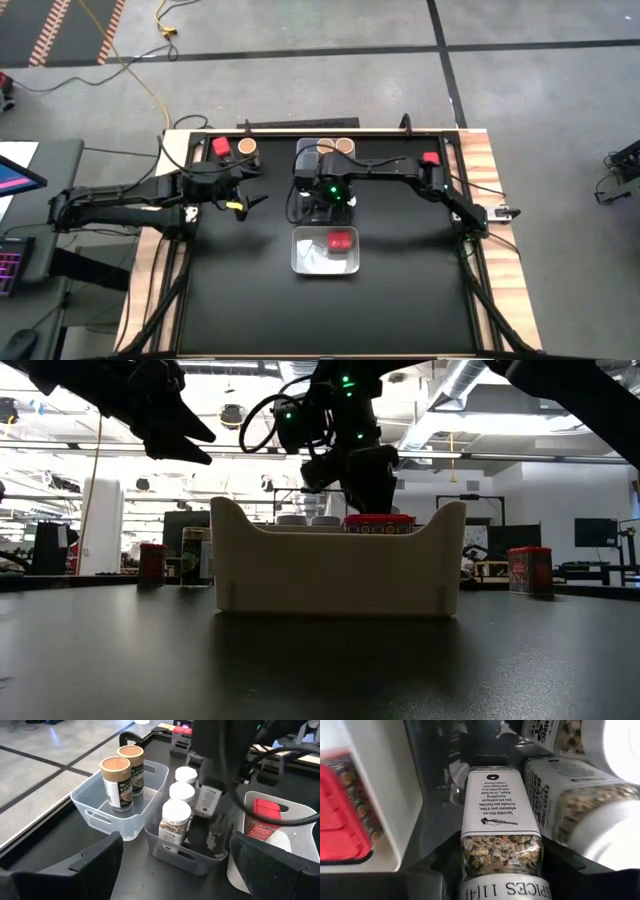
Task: Sort spices by type
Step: Put the white seasoning bottle into the black transparent bin in front of the other white seasoning bottle
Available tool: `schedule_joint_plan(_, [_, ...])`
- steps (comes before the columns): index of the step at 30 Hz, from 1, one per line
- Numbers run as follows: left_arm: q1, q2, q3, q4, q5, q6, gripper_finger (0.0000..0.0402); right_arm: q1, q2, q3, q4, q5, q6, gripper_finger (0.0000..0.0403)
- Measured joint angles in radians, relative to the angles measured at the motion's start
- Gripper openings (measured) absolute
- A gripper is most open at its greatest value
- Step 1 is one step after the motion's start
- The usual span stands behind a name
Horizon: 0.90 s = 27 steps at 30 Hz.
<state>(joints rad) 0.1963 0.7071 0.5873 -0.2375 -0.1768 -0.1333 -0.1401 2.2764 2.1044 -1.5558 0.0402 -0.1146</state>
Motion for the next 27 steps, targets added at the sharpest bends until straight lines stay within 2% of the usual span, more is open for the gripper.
schedule_joint_plan(8, [0.000, 0.000, 0.000, -0.001, 0.001, -0.007, 0.0352, 0.000, 0.004, 0.000, 0.054, -0.012, -0.001, 0.0245])
schedule_joint_plan(27, [0.000, 0.000, 0.000, -0.021, 0.005, -0.009, 0.0352, 0.001, 0.001, 0.000, 0.023, -0.019, 0.010, 0.0253])
